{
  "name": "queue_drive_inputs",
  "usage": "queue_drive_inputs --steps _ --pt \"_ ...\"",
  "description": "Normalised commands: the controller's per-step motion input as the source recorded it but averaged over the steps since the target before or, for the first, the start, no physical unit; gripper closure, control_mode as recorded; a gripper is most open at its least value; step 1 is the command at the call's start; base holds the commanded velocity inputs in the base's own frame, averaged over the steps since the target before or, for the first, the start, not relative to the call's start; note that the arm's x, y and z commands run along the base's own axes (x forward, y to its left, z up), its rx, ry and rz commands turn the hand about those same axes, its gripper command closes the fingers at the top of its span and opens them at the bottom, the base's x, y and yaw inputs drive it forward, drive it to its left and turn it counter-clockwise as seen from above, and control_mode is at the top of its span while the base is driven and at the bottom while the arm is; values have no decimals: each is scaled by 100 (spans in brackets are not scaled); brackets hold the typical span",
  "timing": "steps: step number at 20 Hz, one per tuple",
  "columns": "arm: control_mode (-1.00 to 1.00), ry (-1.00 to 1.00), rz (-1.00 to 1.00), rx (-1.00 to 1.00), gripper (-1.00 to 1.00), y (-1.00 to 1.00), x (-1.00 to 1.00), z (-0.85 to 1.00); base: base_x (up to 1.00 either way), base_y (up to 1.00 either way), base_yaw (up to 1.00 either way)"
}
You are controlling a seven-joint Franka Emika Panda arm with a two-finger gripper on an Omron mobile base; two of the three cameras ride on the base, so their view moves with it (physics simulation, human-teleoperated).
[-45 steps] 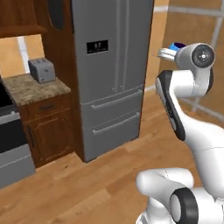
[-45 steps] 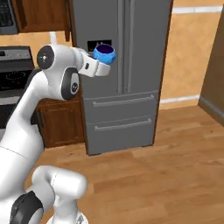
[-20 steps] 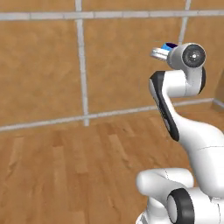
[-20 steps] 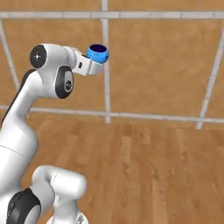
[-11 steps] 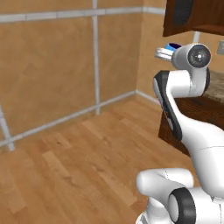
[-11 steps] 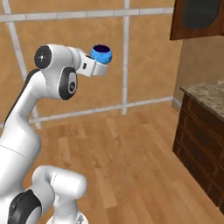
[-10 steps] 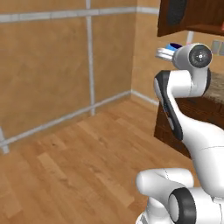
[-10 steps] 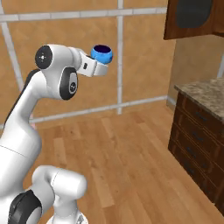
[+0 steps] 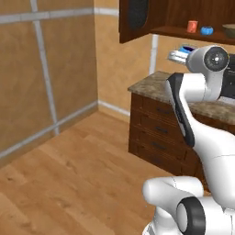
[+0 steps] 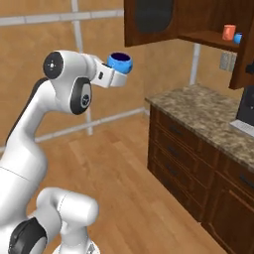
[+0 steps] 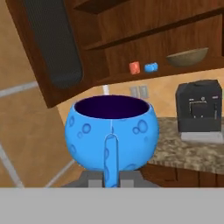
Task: Gather all objects into one cabinet and sort the glasses and bowls to opposite sides.
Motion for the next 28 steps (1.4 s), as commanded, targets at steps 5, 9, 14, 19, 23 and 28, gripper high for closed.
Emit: queue_drive_inputs --steps 5,9,14,19,23,28 --pt "100 0 0 0 100 0 0 0 100 5 -13" --pt "100 0 0 0 100 0 0 0 92 -17 -8" --pt "100 0 0 0 100 0 0 0 53 -87 -11" --pt "100 0 0 0 100 0 0 0 34 -36 -4" --pt "100 0 0 0 100 0 0 0 67 -1 -5" --pt "100 0 0 0 100 0 0 0 83 0 -9"
